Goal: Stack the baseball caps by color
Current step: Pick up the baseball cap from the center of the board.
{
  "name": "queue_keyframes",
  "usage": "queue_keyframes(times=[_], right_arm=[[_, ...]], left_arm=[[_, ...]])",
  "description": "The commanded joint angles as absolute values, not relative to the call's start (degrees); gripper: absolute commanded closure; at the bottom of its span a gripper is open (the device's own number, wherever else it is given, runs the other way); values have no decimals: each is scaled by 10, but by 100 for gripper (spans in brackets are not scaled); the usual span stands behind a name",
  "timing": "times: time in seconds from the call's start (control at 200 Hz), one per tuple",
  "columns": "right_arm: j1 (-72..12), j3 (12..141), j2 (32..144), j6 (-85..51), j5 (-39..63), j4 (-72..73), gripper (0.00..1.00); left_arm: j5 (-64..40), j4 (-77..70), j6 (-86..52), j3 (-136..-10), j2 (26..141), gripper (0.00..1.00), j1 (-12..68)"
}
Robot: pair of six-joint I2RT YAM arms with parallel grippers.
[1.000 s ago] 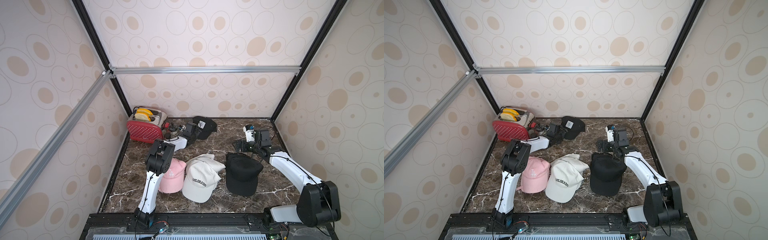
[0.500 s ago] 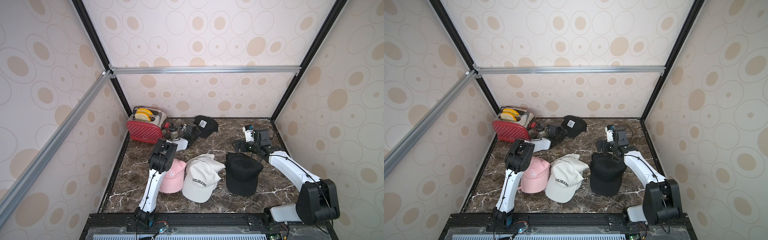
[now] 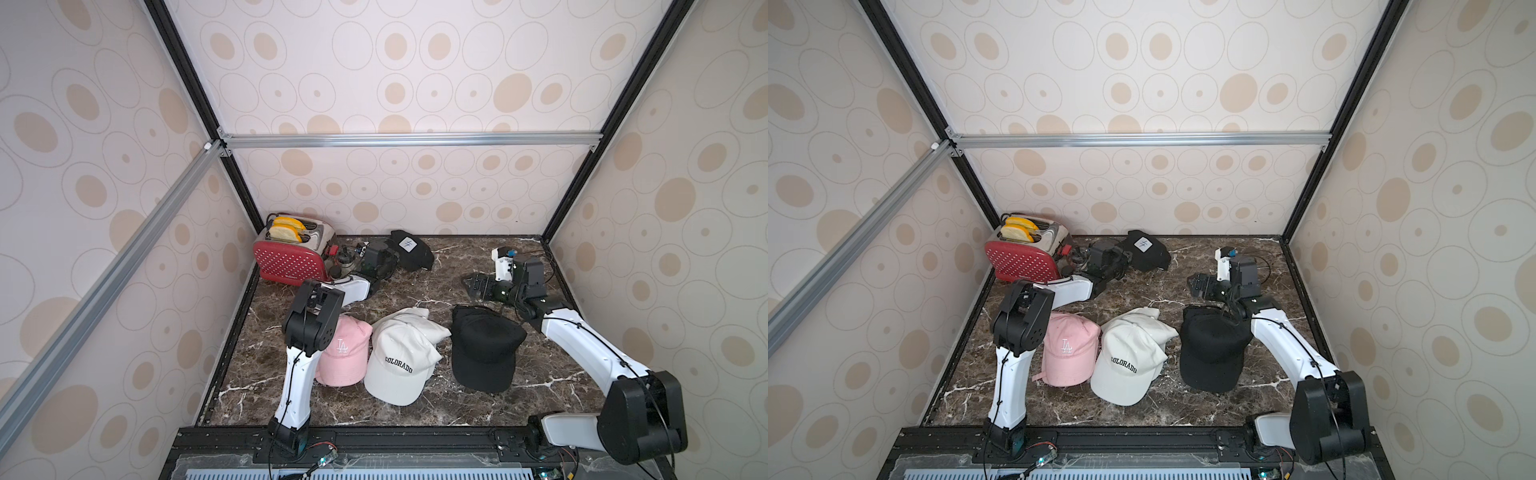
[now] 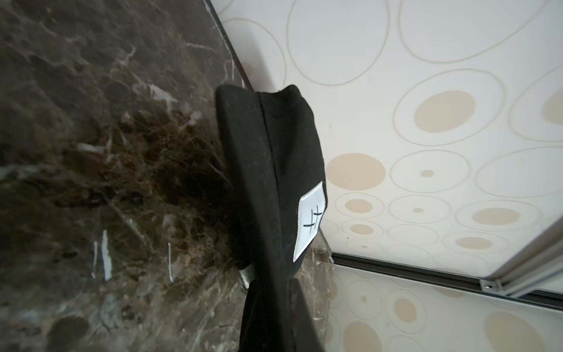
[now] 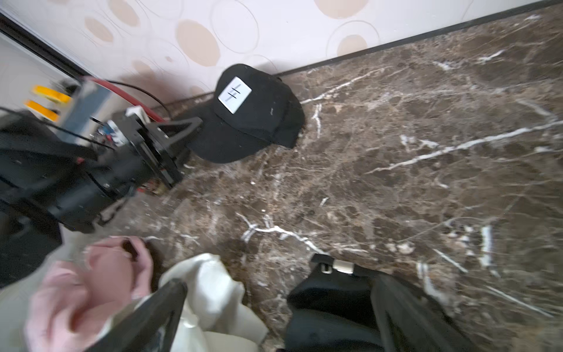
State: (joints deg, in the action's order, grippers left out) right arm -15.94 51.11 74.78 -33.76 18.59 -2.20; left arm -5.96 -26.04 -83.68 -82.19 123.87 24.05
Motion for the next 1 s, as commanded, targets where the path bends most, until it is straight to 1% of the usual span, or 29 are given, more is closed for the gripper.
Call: queue_keyframes(times=[0.0, 0.12, 0.225, 0.27, 0.366, 0.446, 0.581, 0.736, 0.901, 0.992], right_arm=[[-160, 492, 747, -469, 251, 67, 0], [-161, 494, 758, -520, 290, 95, 0], [-168, 475, 770, -587, 311, 173, 0], [-172, 476, 782, -593, 322, 196, 1], [-181, 499, 812, -599, 360, 200, 2], [-194, 505, 831, -616, 387, 253, 3], [-211, 509, 845, -632, 379, 310, 4], [-215, 506, 846, -654, 340, 361, 5], [-224, 498, 844, -663, 291, 407, 10], [-228, 493, 850, -676, 281, 441, 24]], left_arm=[[-88, -360, -905, -790, 1174, 100, 242], [-100, -416, -947, -742, 1127, 100, 247], [-79, -528, -998, -691, 1107, 100, 261], [-74, -570, -1014, -679, 1102, 100, 270], [-69, -611, -1016, -671, 1087, 100, 290], [-62, -644, -1016, -664, 1078, 100, 306], [-33, -714, -1039, -646, 1077, 100, 322], [72, -774, -1052, -593, 1073, 100, 359], [90, -784, -1023, -579, 1056, 100, 366], [91, -787, -1033, -581, 1059, 100, 370]])
